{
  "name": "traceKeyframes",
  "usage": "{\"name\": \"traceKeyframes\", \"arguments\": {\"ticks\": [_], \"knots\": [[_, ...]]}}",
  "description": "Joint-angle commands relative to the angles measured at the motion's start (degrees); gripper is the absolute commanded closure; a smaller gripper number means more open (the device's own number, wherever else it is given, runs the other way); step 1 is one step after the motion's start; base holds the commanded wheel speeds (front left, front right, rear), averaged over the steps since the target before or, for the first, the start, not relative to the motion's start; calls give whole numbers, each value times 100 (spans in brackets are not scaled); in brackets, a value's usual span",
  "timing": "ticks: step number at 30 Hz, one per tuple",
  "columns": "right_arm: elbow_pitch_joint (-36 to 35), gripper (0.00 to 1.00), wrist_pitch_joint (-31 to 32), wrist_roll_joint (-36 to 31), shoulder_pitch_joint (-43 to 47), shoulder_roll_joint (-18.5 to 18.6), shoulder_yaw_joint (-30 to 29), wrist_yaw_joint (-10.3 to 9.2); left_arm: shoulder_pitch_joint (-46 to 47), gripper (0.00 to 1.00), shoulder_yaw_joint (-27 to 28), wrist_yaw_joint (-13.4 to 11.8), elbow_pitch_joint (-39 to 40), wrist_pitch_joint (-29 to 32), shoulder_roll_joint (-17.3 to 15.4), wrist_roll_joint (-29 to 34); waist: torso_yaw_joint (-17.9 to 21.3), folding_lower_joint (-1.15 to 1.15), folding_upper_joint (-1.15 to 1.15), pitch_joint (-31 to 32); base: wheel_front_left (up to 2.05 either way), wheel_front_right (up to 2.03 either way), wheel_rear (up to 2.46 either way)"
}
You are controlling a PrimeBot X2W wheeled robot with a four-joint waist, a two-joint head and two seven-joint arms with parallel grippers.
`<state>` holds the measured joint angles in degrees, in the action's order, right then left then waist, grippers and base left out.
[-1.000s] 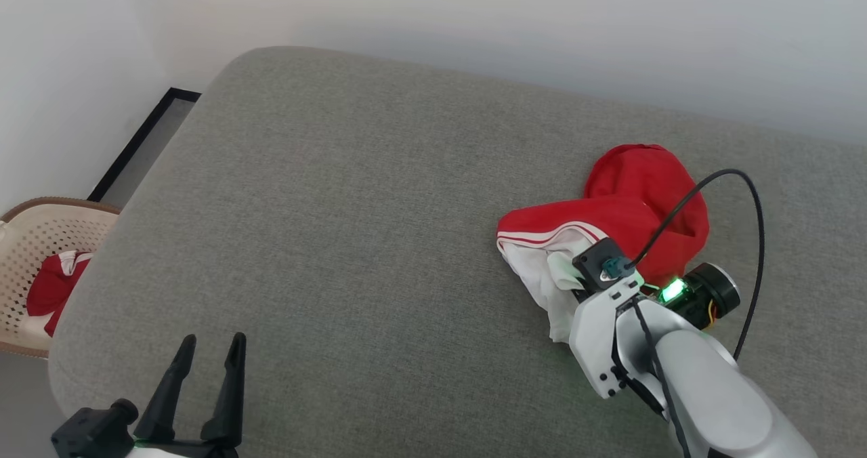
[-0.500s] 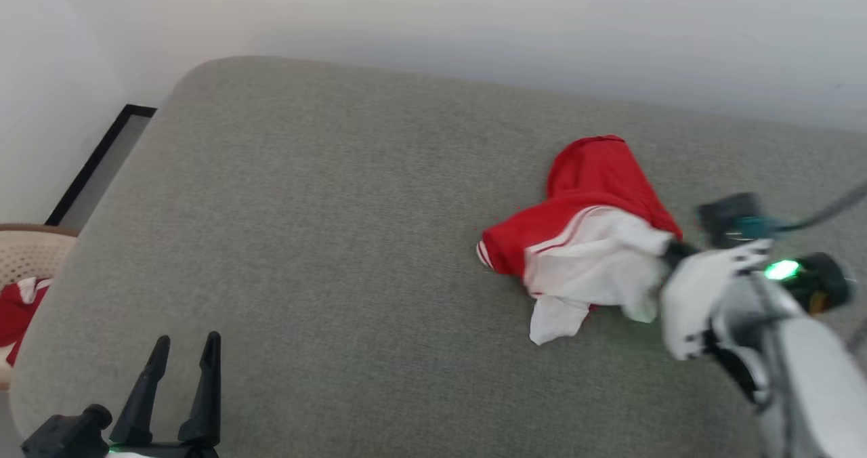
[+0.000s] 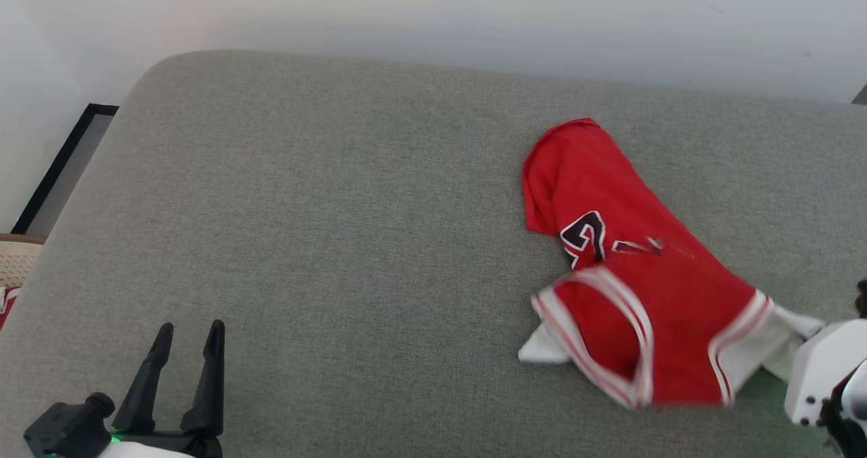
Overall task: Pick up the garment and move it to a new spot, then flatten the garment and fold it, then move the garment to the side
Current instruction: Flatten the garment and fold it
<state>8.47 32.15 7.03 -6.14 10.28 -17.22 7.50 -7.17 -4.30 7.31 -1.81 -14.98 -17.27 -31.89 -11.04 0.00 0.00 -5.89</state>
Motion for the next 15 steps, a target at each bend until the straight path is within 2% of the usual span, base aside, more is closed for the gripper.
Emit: {"name": "traceKeyframes", "arguments": {"ticks": [1,6,7,8,9,15], "knots": [[177,100,-39,-83,-24,51,30,-2,87,0,-26,17,-14,-28,-38,-48,6,0,0,-21,0,0,0],[834,100,-174,-32,-272,66,149,-2,146,0,-166,17,-51,-29,-136,-114,39,0,0,-70,0,0,0],[916,84,-204,-56,-328,105,192,-2,160,0,-201,17,-59,-28,-162,-143,51,0,0,-76,0,0,0],[972,75,-197,-59,-386,122,246,-2,171,0,-242,17,-72,-29,-207,-174,74,0,0,-79,0,0,0],[998,0,-180,-36,-425,144,314,-2,186,0,-289,17,-81,-29,-242,-205,96,0,0,-81,0,0,0],[721,0,29,249,-556,342,604,-2,257,0,-666,17,-126,-29,-561,-528,310,0,0,-75,0,0,0]]}}
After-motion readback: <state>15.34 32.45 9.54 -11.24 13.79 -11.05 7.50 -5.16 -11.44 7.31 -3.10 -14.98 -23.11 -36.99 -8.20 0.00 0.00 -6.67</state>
